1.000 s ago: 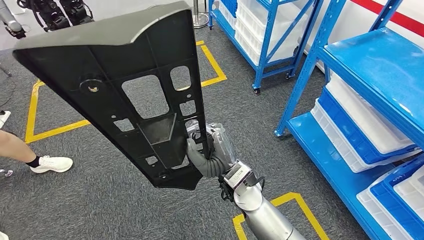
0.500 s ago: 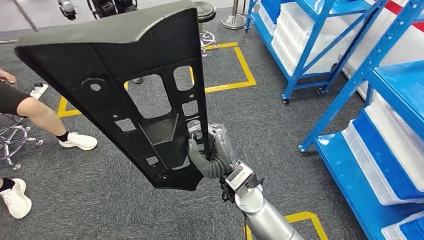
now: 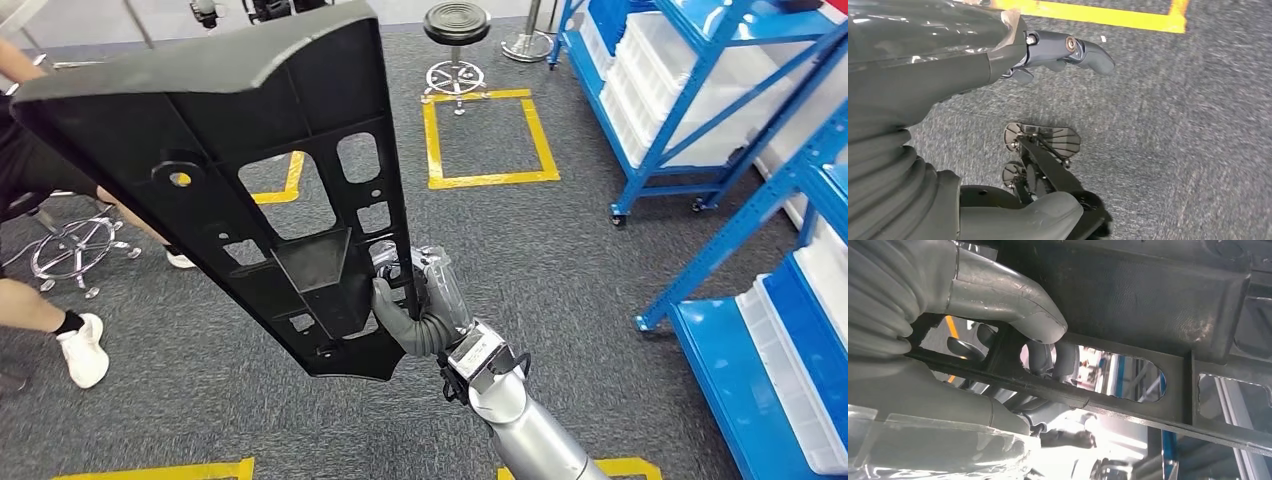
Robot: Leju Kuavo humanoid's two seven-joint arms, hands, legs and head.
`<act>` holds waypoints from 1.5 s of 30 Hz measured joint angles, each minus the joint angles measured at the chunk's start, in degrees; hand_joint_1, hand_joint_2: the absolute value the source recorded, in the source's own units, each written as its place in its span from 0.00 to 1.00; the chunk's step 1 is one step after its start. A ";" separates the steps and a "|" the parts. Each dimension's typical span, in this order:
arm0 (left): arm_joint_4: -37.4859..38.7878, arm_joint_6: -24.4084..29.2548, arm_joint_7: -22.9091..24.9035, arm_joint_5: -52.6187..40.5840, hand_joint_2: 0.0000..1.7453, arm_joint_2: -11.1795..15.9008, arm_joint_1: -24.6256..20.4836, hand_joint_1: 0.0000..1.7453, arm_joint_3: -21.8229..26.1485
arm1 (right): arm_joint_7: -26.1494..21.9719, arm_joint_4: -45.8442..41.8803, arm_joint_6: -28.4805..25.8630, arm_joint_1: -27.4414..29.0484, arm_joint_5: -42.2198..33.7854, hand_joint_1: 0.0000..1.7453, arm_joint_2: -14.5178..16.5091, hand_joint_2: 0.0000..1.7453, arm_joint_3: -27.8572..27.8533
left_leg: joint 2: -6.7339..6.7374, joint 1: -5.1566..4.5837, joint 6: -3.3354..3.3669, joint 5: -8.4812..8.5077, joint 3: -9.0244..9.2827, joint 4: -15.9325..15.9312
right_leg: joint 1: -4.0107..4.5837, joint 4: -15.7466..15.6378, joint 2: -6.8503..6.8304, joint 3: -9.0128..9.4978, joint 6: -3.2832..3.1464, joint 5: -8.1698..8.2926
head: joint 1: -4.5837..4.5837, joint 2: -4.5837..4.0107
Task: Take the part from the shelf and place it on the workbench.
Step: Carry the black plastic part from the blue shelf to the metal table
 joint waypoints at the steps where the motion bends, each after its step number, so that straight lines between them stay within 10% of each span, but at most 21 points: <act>1: 0.00 -0.13 -0.01 -0.07 1.00 0.07 0.06 0.00 0.01 | 0.00 0.01 0.04 -0.01 -0.05 0.99 0.00 1.00 0.00 | 0.23 -0.05 0.22 1.45 1.09 -2.11 | 0.13 0.00 -0.63 0.08 -0.09 -0.08 | 0.00 0.00; 4: -0.03 -1.07 -0.22 -0.24 1.00 0.56 -0.09 0.00 0.01 | -0.02 0.00 0.08 -0.08 -0.14 0.99 0.01 1.00 -0.02 | 2.91 -0.79 1.46 5.68 7.12 -12.99 | 0.56 -0.06 -2.20 0.44 -0.08 -0.42 | 0.03 0.00; 8: -0.03 -2.04 -0.31 -0.13 1.00 1.21 -0.06 0.00 0.10 | -0.20 -0.02 0.45 0.05 -0.20 0.99 0.15 1.00 -0.14 | 2.42 -1.39 2.73 6.29 8.65 -16.15 | 0.62 -0.42 -3.61 0.88 0.78 -0.77 | 0.03 0.01; 12: -0.04 -2.02 -0.33 0.09 1.00 1.20 -0.21 0.00 0.16 | -0.58 0.00 0.84 0.41 -0.15 0.99 0.06 1.00 -0.45 | -0.02 -0.78 3.51 7.51 10.26 -18.42 | 0.24 7.54 1.61 -2.68 0.86 -4.40 | 0.23 0.00; 15: -0.03 -1.76 -0.43 0.09 1.00 1.09 -0.24 0.00 0.17 | -0.61 0.13 1.06 0.89 -0.09 0.99 -0.32 1.00 -0.64 | -2.43 -0.64 3.41 7.45 10.22 -18.28 | -0.32 14.91 2.32 -7.00 1.64 -6.30 | 0.33 0.00; 19: -0.02 -1.17 -0.67 0.09 1.00 0.90 -0.06 0.00 0.21 | -0.65 0.17 1.25 0.96 0.04 0.99 -0.40 1.00 -0.77 | -5.54 -0.18 2.01 6.52 9.89 -16.66 | -1.34 3.08 4.19 -1.69 3.81 -0.67 | 0.37 0.00; 23: -0.01 -0.58 -0.82 0.08 1.00 0.92 0.32 0.00 0.45 | -0.75 0.21 1.30 0.95 0.16 0.99 -0.16 1.00 -0.81 | -6.74 0.08 0.89 6.10 8.93 -15.77 | -1.09 0.74 4.01 -0.46 2.30 0.23 | 0.33 0.00; 28: 0.00 -0.49 -0.84 0.02 1.00 0.83 0.49 0.00 0.58 | -0.77 0.21 1.32 0.91 0.15 0.99 0.12 1.00 -0.85 | -3.30 0.07 0.44 5.09 8.34 -14.22 | -1.15 0.56 3.07 -0.23 1.61 0.33 | 0.20 0.00; 30: 0.00 -0.45 -0.85 0.02 1.00 0.82 0.26 0.00 0.69 | -0.78 0.22 1.34 0.94 0.19 0.99 0.15 1.00 -0.86 | -1.68 0.07 0.32 2.20 5.16 -8.13 | -0.78 0.56 2.09 -0.24 1.20 0.18 | 0.11 0.00; 32: 0.00 -0.12 -0.87 0.02 1.00 0.79 0.11 0.00 0.92 | -0.79 0.24 1.42 0.95 0.29 0.99 0.26 1.00 -0.88 | 0.34 -0.16 0.92 1.75 3.14 -4.67 | -0.01 0.56 -0.29 0.01 0.48 -0.24 | 0.03 0.00; 36: -0.03 0.20 -1.11 -0.12 1.00 0.94 -0.16 0.00 1.05 | -0.79 0.25 1.63 0.66 0.57 0.99 0.60 1.00 -0.90 | 4.41 -1.77 2.81 5.77 8.11 -14.61 | 0.72 0.39 -3.18 0.63 0.42 -0.93 | 0.04 0.00; 39: -0.04 0.19 -1.33 -0.55 1.00 1.08 -0.04 0.00 1.05 | -0.77 0.13 1.68 0.58 0.79 0.99 0.85 1.00 -0.96 | 2.63 -1.97 3.31 6.13 8.77 -15.89 | 0.82 0.17 -4.07 1.11 1.04 -1.29 | 0.05 0.00; 43: -0.03 0.19 -1.45 -1.05 1.00 0.95 -0.29 0.00 1.03 | -0.73 0.02 1.67 0.80 0.95 0.99 0.69 1.00 -1.33 | -0.27 -1.16 4.07 7.29 10.32 -17.91 | 0.49 9.92 1.58 -3.18 0.93 -5.44 | 0.25 0.00; 45: -0.03 0.20 -1.38 -1.36 1.00 0.91 -0.30 0.00 1.02 | -0.65 0.07 1.64 1.16 1.00 0.99 0.37 1.00 -1.63 | -2.01 -1.09 3.99 7.24 10.30 -17.85 | 0.13 15.25 2.28 -6.49 1.33 -6.78 | 0.34 0.00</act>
